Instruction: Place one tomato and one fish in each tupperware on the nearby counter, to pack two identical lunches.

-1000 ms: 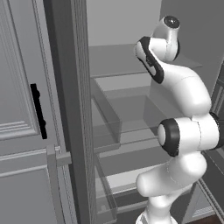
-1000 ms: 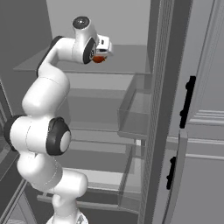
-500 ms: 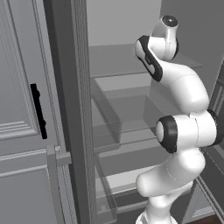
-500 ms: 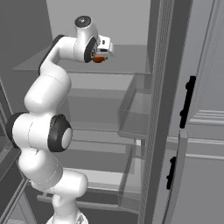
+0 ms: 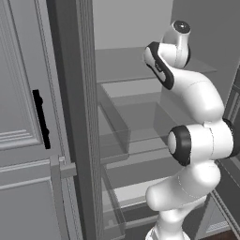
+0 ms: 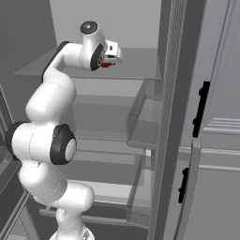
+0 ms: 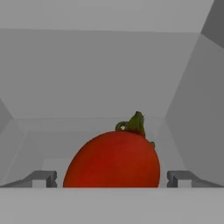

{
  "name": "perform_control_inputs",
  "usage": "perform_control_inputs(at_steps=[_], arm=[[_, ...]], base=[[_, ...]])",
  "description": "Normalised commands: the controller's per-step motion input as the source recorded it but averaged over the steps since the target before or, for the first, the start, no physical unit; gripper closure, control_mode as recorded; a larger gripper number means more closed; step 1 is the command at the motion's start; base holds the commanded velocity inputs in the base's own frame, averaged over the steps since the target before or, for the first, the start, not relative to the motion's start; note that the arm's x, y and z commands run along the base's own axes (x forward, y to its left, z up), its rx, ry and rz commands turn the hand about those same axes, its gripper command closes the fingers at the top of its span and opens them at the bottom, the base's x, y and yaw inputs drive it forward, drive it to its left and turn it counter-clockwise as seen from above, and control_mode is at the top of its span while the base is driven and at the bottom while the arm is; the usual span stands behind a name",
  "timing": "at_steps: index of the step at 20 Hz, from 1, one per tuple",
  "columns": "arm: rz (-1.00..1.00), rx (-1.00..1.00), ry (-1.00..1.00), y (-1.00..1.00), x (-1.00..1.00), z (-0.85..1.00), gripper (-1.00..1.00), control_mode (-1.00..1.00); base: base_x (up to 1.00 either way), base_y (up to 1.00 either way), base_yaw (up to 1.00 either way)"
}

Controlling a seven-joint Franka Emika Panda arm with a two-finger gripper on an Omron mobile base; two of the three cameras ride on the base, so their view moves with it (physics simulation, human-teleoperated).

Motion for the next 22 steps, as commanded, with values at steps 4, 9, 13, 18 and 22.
perform_control_inputs(at_steps=[4, 9, 13, 18, 22], arm=[[0.0, 0.0, 0.0, 0.0, 0.0, 0.0, 1.0, -1.0], [0.0, 0.0, 0.0, 0.0, 0.0, 0.0, 1.0, -1.0], [0.0, 0.0, -0.02, 0.0, -0.41, 0.03, 1.0, -1.0], [0.01, 0.0, -0.06, 0.0, -1.0, 0.19, 1.0, -1.0], [0.0, 0.0, 0.0, 0.0, -1.0, 0.14, 1.0, -1.0]], base=[[0.0, 0.0, 0.0], [0.0, 0.0, 0.0], [0.0, 0.0, 0.0], [0.0, 0.0, 0.0], [0.0, 0.0, 0.0]])
